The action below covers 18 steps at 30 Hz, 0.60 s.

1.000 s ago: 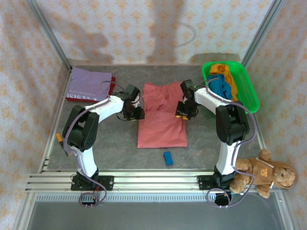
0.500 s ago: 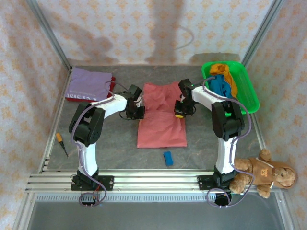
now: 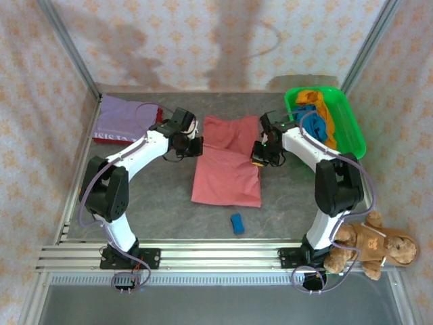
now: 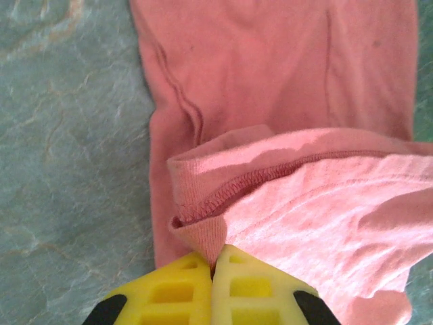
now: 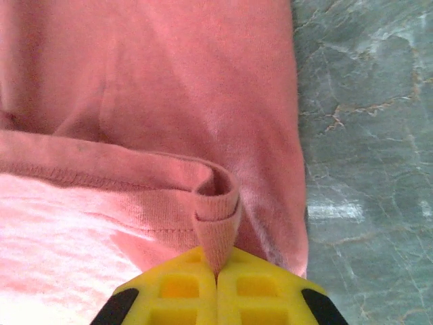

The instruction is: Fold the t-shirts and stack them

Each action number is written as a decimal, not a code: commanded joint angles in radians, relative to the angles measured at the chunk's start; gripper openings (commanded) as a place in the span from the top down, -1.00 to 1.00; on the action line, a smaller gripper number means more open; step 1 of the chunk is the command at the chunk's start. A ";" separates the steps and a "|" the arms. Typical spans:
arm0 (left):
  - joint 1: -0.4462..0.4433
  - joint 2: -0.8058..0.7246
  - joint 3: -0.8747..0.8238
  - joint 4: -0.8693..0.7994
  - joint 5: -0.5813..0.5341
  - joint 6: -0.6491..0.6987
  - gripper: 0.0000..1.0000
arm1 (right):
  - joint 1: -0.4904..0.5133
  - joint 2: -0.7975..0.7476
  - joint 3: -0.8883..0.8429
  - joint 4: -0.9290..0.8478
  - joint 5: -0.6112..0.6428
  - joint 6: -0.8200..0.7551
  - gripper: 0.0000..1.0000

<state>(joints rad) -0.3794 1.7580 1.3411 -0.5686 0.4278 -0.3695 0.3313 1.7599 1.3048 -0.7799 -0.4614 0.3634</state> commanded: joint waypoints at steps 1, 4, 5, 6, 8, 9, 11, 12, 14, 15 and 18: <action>-0.006 0.004 0.019 -0.027 0.015 -0.022 1.00 | -0.011 -0.040 -0.020 0.003 0.067 0.029 1.00; -0.009 0.013 0.018 -0.010 0.020 -0.032 1.00 | -0.021 -0.057 -0.021 -0.008 0.087 0.044 1.00; -0.009 0.021 0.020 -0.008 0.019 -0.032 1.00 | -0.024 -0.057 -0.021 -0.007 0.087 0.046 1.00; -0.009 0.034 0.026 -0.008 0.019 -0.031 1.00 | -0.027 -0.055 -0.022 -0.006 0.088 0.046 1.00; -0.008 0.060 0.035 0.000 0.020 -0.029 1.00 | -0.033 -0.047 -0.019 -0.007 0.090 0.047 1.00; -0.008 0.075 0.042 0.003 0.020 -0.028 1.00 | -0.035 -0.042 -0.019 -0.005 0.090 0.047 1.00; -0.009 0.103 0.055 0.006 0.020 -0.024 1.00 | -0.042 -0.033 -0.021 -0.003 0.104 0.052 1.00; -0.009 0.119 0.063 0.007 0.019 -0.022 1.00 | -0.048 -0.026 -0.024 0.006 0.100 0.050 1.00; -0.009 0.144 0.077 0.002 0.015 -0.017 1.00 | -0.059 0.006 -0.020 0.018 0.084 0.040 1.00; -0.009 0.176 0.083 0.001 0.012 -0.013 1.00 | -0.063 0.027 -0.014 0.021 0.075 0.032 1.00; -0.009 0.223 0.107 -0.012 -0.018 0.002 1.00 | -0.071 0.093 0.013 0.030 0.065 -0.005 1.00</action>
<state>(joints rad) -0.3862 1.9427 1.4082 -0.5636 0.4408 -0.3908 0.2729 1.7901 1.2942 -0.7605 -0.4152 0.3912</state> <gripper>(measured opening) 0.051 0.042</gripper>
